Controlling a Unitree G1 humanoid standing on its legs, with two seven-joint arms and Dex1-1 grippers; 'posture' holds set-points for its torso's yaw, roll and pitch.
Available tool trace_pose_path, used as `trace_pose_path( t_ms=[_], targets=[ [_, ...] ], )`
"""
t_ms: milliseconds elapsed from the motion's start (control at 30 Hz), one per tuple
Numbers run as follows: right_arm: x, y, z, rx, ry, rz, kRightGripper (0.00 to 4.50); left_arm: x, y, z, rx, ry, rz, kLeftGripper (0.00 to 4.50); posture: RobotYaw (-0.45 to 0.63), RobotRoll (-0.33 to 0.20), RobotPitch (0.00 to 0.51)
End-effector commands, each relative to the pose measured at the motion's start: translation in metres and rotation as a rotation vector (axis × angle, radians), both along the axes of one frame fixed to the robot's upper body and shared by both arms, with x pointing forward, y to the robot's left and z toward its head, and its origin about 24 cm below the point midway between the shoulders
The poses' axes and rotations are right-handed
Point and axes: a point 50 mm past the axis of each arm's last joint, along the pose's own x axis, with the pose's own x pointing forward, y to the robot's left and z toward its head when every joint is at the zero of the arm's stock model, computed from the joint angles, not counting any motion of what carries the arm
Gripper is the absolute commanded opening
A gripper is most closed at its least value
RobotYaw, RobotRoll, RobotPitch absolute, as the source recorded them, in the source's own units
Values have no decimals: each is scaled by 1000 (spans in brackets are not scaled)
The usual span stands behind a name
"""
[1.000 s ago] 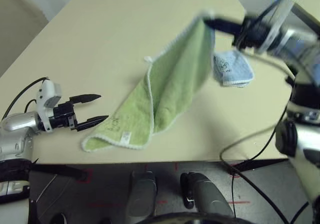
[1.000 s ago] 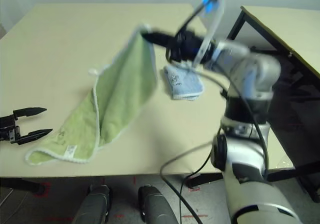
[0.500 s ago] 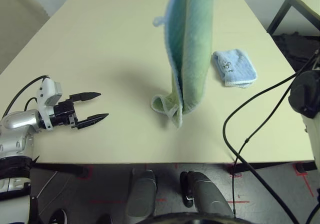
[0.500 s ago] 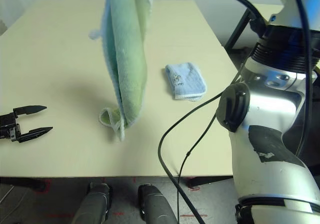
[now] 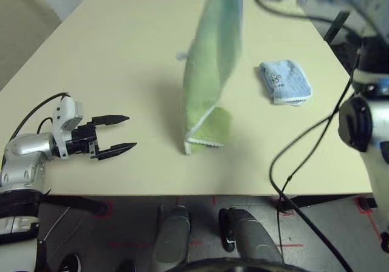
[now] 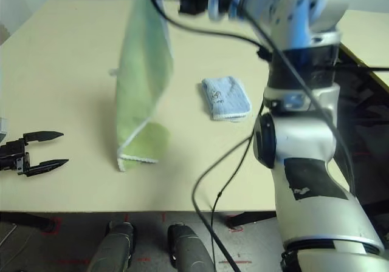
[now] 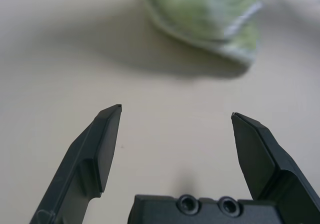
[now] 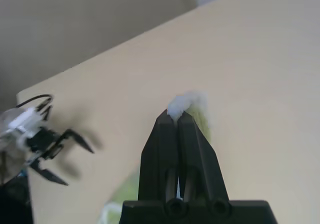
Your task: Fold the towel and set it aside.
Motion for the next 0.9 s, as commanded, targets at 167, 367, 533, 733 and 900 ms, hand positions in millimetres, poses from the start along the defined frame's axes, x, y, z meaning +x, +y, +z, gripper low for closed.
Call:
trace_pose_path(
  t_ms=[167,367,533,733,900],
  targets=[
    [-11,-7,7,2,-25,54,33,-2,-14,-5,-39,44,-41,4500,97,0,135],
    [-16,-13,8,-4,-39,68,33,0,-34,-13,-384,253,67,4500,80,0,136],
    [-17,-13,8,3,-43,70,33,-9,-45,-42,-417,507,160,4500,74,0,140],
    [-16,-13,6,27,-41,64,33,-6,-74,-62,-512,635,204,4500,78,0,142],
    [-17,-12,4,50,-34,60,33,2,-95,-74,-502,620,235,4500,69,0,144]
  ],
)
